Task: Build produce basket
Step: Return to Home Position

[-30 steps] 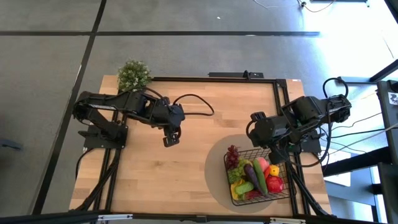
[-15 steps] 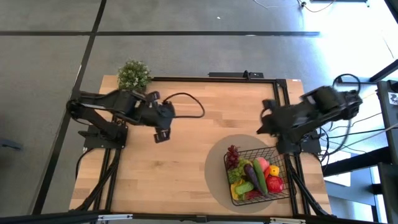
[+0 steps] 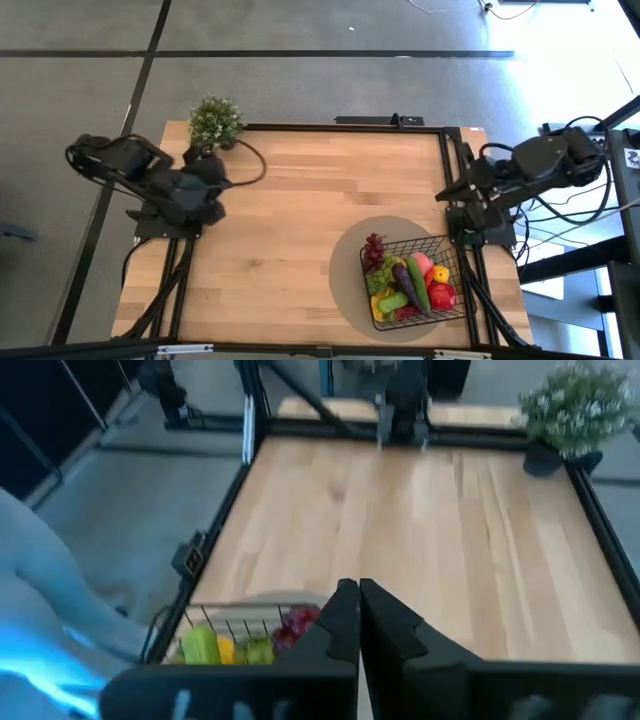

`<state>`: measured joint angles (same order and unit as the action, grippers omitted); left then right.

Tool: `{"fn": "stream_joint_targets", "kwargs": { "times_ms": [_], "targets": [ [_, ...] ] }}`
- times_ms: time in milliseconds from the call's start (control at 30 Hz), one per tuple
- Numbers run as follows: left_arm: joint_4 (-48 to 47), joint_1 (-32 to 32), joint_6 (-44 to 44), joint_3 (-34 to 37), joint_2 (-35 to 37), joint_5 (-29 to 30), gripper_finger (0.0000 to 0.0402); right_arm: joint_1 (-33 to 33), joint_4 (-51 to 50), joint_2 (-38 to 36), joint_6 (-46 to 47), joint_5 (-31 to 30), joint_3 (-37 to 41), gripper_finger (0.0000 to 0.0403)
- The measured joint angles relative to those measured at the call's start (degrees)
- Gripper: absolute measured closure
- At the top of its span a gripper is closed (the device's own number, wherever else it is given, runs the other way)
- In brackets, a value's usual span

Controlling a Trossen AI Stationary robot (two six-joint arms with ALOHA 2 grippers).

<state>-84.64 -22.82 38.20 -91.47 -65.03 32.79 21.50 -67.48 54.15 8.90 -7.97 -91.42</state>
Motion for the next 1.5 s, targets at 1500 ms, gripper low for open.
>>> {"fn": "stream_joint_targets", "kwargs": {
  "times_ms": [1500],
  "targets": [
    [52.1,-8.1,-23.2,52.3,64.8,-10.3,0.0401,0.0,40.3,-54.1,4.5,-1.9,56.0,0.0403]
  ]
}}
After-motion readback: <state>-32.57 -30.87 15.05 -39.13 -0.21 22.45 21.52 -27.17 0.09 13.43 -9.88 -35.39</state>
